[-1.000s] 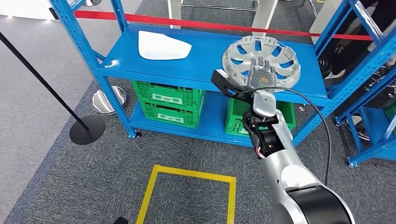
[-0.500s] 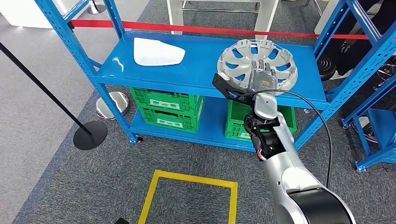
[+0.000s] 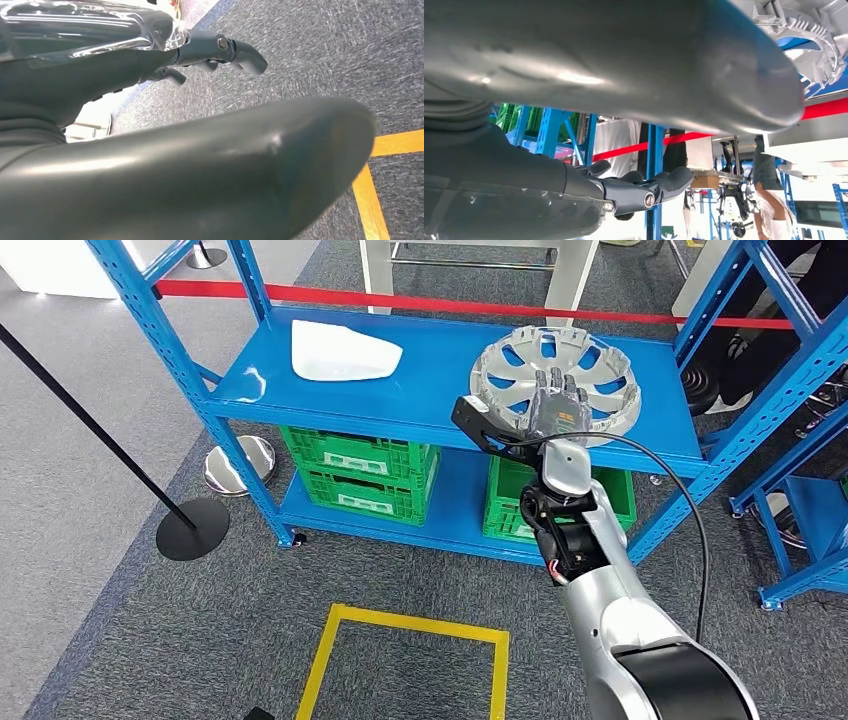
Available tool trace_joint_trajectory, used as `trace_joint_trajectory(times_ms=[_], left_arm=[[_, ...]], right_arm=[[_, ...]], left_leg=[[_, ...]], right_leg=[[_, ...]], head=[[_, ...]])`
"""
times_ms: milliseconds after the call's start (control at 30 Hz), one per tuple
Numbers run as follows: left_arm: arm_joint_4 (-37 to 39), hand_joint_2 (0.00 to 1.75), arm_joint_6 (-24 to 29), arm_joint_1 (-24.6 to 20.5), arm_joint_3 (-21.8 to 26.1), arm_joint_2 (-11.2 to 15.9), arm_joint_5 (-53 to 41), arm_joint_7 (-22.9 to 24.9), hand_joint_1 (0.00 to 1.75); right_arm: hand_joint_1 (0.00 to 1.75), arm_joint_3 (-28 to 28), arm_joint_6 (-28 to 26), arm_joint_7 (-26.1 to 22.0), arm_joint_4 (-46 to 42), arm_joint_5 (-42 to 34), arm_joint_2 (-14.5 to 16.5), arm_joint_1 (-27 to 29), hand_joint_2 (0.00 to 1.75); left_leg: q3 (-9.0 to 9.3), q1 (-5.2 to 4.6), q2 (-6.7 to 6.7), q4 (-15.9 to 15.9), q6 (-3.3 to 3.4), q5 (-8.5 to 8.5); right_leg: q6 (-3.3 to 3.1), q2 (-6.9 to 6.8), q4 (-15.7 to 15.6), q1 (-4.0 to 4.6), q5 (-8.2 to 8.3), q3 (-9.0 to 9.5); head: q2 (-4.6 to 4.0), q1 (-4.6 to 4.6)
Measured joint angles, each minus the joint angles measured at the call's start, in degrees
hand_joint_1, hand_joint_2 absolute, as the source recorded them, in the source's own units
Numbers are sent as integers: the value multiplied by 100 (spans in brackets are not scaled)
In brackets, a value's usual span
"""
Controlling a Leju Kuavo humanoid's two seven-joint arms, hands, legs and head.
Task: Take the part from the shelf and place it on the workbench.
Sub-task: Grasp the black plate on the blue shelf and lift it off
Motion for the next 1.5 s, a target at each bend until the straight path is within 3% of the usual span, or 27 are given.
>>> trace_joint_trajectory(times_ms=[1500], left_arm=[[2, 0, -61, 9, 102, 7, 0, 71, 0]], right_arm=[[0, 2, 155, -282, 1, 9, 126, 61, 0]], left_leg=[[1, -10, -1, 4, 1, 0]], right_leg=[[2, 0, 0, -9, 1, 1]], head=[[0, 0]])
